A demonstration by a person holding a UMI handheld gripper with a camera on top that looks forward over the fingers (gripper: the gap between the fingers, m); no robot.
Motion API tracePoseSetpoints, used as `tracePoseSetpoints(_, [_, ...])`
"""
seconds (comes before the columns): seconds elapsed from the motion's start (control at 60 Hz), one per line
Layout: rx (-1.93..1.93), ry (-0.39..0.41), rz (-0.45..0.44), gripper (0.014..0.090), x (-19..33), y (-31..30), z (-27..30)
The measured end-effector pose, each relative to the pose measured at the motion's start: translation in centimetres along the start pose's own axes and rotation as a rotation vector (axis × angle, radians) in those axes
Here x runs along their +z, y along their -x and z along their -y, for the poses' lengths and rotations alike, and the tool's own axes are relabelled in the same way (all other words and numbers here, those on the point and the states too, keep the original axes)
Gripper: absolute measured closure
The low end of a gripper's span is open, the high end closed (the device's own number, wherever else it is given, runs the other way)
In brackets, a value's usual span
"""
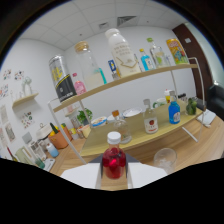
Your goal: Make me a cup of Vodka Sunrise.
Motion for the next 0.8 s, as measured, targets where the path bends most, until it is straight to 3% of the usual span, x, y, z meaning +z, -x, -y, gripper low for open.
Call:
tracePoseSetpoints(0.4, [0.873, 0.022, 0.170, 0.0704, 0.9, -2.8, -0.4])
tracePoseSetpoints(0.8, [1.579, -0.037, 0.365, 0.0706, 1.2, -4.1, 2.6])
